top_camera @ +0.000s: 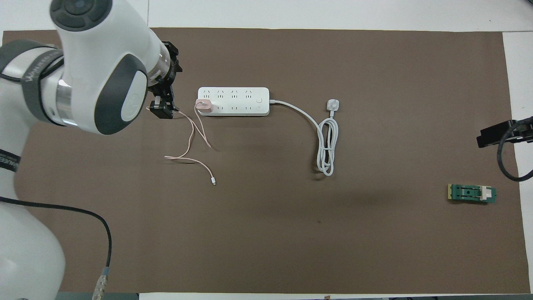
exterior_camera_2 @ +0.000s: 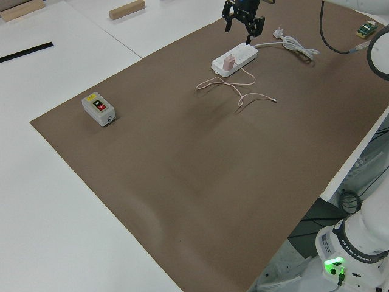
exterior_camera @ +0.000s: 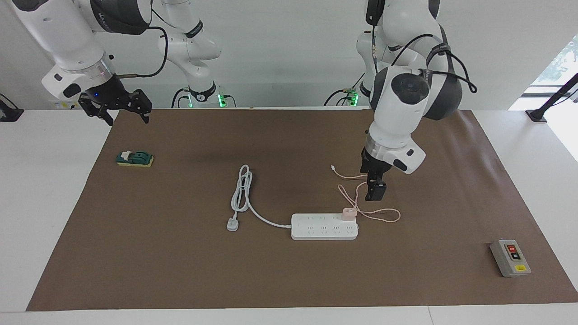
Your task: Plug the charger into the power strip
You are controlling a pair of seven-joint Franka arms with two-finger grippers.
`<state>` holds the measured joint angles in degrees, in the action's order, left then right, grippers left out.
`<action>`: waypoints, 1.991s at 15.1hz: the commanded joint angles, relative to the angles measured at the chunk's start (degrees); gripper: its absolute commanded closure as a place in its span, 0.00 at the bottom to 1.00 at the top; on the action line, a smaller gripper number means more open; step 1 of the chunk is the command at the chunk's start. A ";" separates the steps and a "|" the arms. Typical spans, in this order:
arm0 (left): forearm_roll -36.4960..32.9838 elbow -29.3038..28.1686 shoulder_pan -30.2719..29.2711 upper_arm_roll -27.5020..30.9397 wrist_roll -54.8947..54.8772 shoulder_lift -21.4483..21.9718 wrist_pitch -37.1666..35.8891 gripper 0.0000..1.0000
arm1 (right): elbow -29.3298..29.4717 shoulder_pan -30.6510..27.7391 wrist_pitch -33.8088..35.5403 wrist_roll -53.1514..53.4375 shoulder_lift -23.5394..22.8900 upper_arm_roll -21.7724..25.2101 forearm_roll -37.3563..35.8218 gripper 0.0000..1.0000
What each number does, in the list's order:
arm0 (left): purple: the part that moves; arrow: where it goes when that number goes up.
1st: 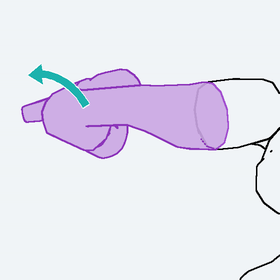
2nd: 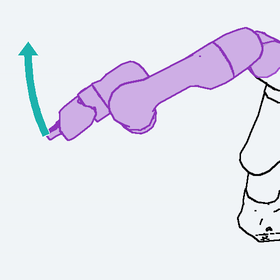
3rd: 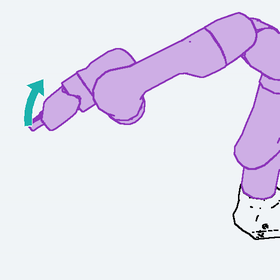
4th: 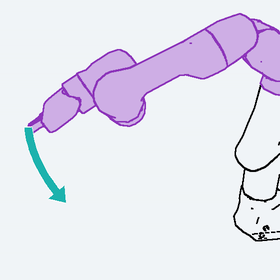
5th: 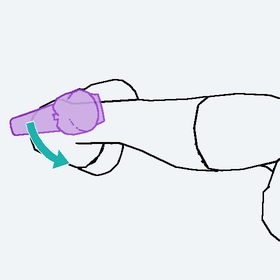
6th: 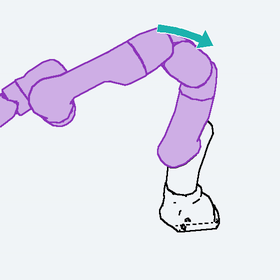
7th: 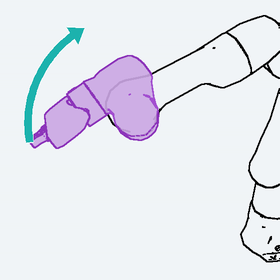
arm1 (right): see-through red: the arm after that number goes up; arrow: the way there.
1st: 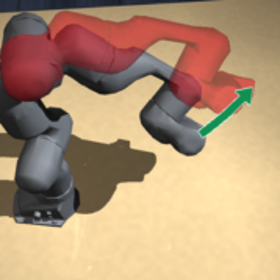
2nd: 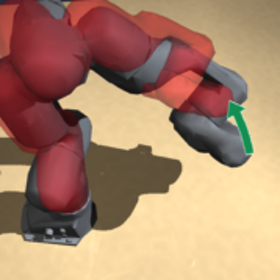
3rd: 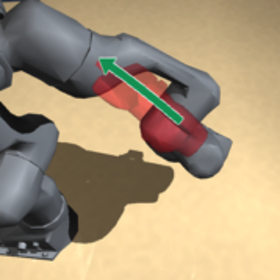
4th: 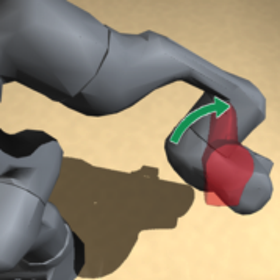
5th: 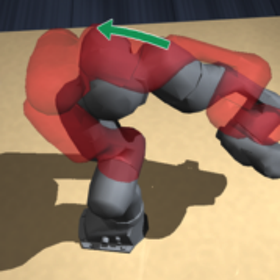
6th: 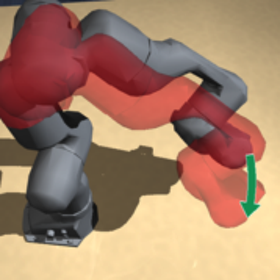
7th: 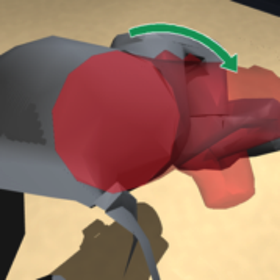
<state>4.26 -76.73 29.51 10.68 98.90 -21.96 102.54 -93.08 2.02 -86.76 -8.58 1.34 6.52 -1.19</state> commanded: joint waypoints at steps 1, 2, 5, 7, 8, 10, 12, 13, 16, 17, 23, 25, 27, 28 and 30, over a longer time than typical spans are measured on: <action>0.49 -0.17 -3.04 0.04 -13.93 3.49 -2.51 0.00 | -1.31 0.18 0.10 0.15 1.21 -0.01 -0.75 0.00; 0.14 -0.17 -4.62 -0.04 -22.52 4.89 -4.26 0.00 | -1.31 0.18 0.10 0.15 1.21 -0.01 -0.75 0.00; -1.35 -0.17 -8.14 0.91 -45.22 6.49 -8.04 0.00 | -1.31 0.18 0.10 0.15 1.21 -0.01 -0.75 0.00; -3.02 -0.26 -9.90 1.19 -60.34 9.38 -9.46 0.00 | -1.31 0.18 0.10 0.15 1.21 -0.01 -0.75 0.00; -3.11 -0.61 -11.74 0.92 -65.71 10.96 -9.81 0.00 | -1.31 0.18 0.10 0.15 1.21 -0.01 -0.75 0.00; -3.20 -1.75 -13.42 0.92 -75.55 12.72 -12.60 0.00 | -1.31 0.18 0.10 0.23 1.21 -0.01 -0.75 0.00; -3.38 -4.03 -16.40 0.92 -84.70 15.44 -14.03 0.00 | -1.31 0.18 0.10 0.15 1.21 -0.01 -0.75 0.00; -3.81 -7.52 -17.11 0.92 -87.70 18.50 -13.86 0.00 | -1.31 0.18 0.10 0.15 1.21 -0.01 -0.75 0.00; -6.54 -23.41 -18.79 0.83 -89.40 32.10 -8.77 0.00 | -1.31 0.18 0.10 0.15 1.21 -0.01 -0.75 0.00; -6.54 -26.34 -18.79 0.83 -89.49 35.20 -9.19 0.00 | -1.31 0.18 0.10 0.23 1.21 -0.01 -0.75 0.00; -6.54 -21.29 -16.68 -1.01 -88.35 28.04 -9.98 0.00 | -1.31 0.18 0.10 0.15 1.21 -0.01 -0.75 0.00; -6.28 -20.56 -16.77 -1.19 -86.86 28.11 -10.43 0.00 | -1.31 0.18 0.10 0.15 1.21 -0.01 -0.75 0.00; -6.10 -20.22 -17.03 -1.10 -87.55 27.94 -9.55 0.00 | -1.31 0.18 0.10 0.23 1.21 -0.01 -0.75 0.00; -5.93 -19.87 -17.12 -1.10 -87.47 27.76 -8.94 0.00 | -1.31 0.18 0.10 0.24 1.21 -0.01 -0.75 0.00; -6.19 -18.82 -17.21 -1.01 -87.30 27.76 -9.10 0.00 | -1.31 0.18 0.01 0.15 1.21 -0.01 -0.75 0.00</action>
<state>-0.93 -97.20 12.14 9.30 11.19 5.99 93.15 -93.08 2.02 -86.76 -8.58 1.34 6.52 -1.19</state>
